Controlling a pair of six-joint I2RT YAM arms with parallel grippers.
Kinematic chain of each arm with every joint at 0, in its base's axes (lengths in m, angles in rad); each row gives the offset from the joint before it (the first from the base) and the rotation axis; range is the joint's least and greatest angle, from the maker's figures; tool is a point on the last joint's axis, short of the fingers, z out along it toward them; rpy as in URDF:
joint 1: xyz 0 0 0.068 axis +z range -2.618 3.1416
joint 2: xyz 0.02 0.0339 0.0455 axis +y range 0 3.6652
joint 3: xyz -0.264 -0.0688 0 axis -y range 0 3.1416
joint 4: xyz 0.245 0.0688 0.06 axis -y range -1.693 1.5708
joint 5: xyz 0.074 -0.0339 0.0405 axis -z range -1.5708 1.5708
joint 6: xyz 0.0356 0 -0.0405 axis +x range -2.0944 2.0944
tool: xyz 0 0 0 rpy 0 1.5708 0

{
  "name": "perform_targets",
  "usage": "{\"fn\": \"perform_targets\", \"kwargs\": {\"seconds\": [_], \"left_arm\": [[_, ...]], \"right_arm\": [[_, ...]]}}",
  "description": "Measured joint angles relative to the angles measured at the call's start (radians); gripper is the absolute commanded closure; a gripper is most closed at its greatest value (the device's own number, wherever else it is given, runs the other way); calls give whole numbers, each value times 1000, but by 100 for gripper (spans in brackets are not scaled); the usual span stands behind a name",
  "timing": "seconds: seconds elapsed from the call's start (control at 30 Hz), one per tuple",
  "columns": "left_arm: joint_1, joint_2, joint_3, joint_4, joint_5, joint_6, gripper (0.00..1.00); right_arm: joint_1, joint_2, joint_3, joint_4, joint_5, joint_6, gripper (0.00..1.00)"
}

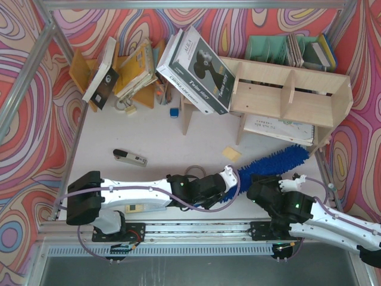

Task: Dust the bookshelf with a duster

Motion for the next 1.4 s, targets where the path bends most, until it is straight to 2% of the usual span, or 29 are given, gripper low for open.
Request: {"fn": "perform_targets", "kwargs": {"seconds": [0.07,0.17,0.33,0.63,0.77,0.87,1.17,1.4], "left_arm": [[-5,-16,0,-9,-3,-8,100],[-11,-52,0,-21,-11,-20,100],[-19,-117,0,-61,-37,-48,100],[-24,-234,5,-146,-98,-91,100],[-39,-283,18,-216,-124,-116,100],[-72,-320,27,-270,-161,-138,100],[-292,-354,131,-370,-402,-232,100],[-434,-304,239,-479,-591,-331,100]], "right_arm": [[2,0,0,-2,-8,0,87],[2,0,4,-2,-25,0,67],[6,0,40,-32,-20,0,42],[6,-31,145,-143,28,0,14],[6,-60,196,-171,60,-14,10],[6,-79,228,-175,71,-87,9],[6,-159,282,-129,85,-483,7],[6,-233,295,-63,87,-758,6]]}}
